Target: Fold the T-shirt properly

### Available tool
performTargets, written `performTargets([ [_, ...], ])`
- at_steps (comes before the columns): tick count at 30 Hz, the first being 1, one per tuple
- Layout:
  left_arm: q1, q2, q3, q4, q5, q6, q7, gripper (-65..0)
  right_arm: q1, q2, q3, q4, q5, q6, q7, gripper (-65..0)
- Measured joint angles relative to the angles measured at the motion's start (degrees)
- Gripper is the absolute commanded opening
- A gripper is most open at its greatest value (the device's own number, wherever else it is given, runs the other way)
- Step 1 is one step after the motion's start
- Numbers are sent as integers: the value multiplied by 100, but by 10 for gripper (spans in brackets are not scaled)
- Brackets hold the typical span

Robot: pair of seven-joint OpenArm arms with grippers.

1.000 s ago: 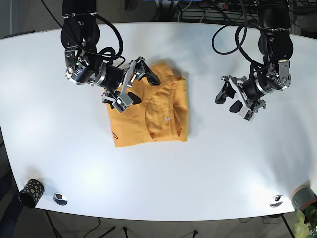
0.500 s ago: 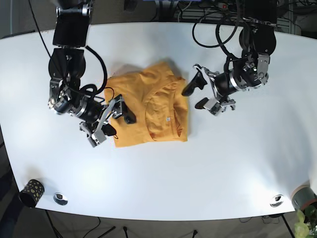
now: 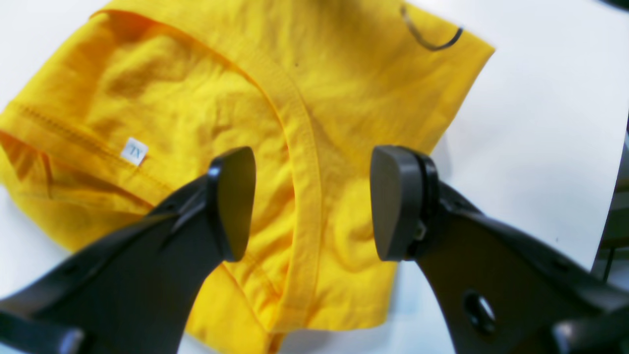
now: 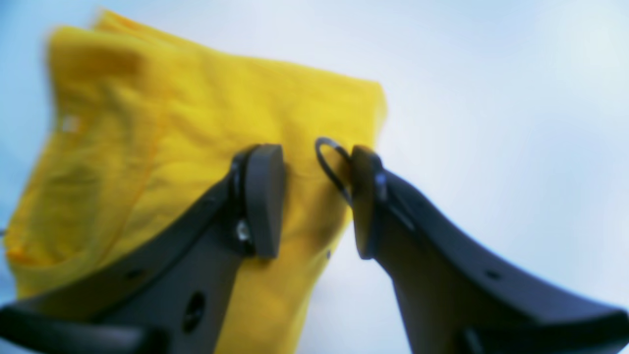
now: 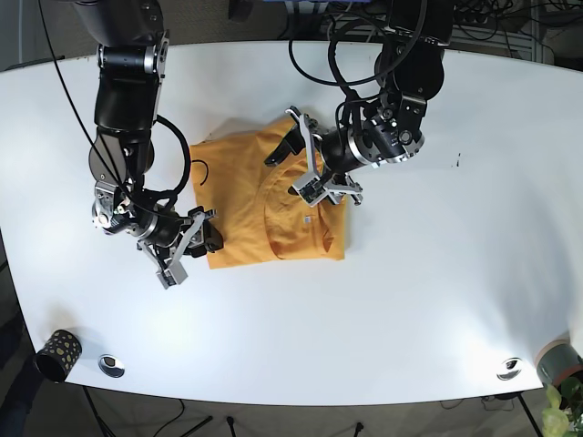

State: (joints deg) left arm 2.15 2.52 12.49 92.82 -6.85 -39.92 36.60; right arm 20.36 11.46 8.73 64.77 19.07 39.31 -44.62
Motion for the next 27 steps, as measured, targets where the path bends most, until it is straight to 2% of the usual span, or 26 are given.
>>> performTargets([
  [3,-61,-33,-26,-358,111,0,4,-306,-31,-125,7,-125,-299,-9,234,-444],
  [6,-212,-195,-31,-868,127,0,79,-306,-162,-192,-37,-138,-271,20,409,-445],
  [8,-339,-369,-2,-1167,-90,-33,-85,-306,-286,-188,-35,-120,-249,35,470,-445],
  [10,-424,-483,-4,-1346,-125,-66,-229,-306,-404,-146,-20,-114,-240,20,472,-445],
  [19,-699,-1222,-7,-1327,-186,-109,-286,-306,-1034,-136,-9,323,-103,37,758,-447],
  [24,-894,-1587,-46,-1176,-74,-35,-83,-306,-1414,-166,-22,1180,-190,107,328,-447],
  [27,-831,-1659,-275,-533,-247,-44,262,-306,-1462,-181,-20,1690,-269,81,-125,-447],
])
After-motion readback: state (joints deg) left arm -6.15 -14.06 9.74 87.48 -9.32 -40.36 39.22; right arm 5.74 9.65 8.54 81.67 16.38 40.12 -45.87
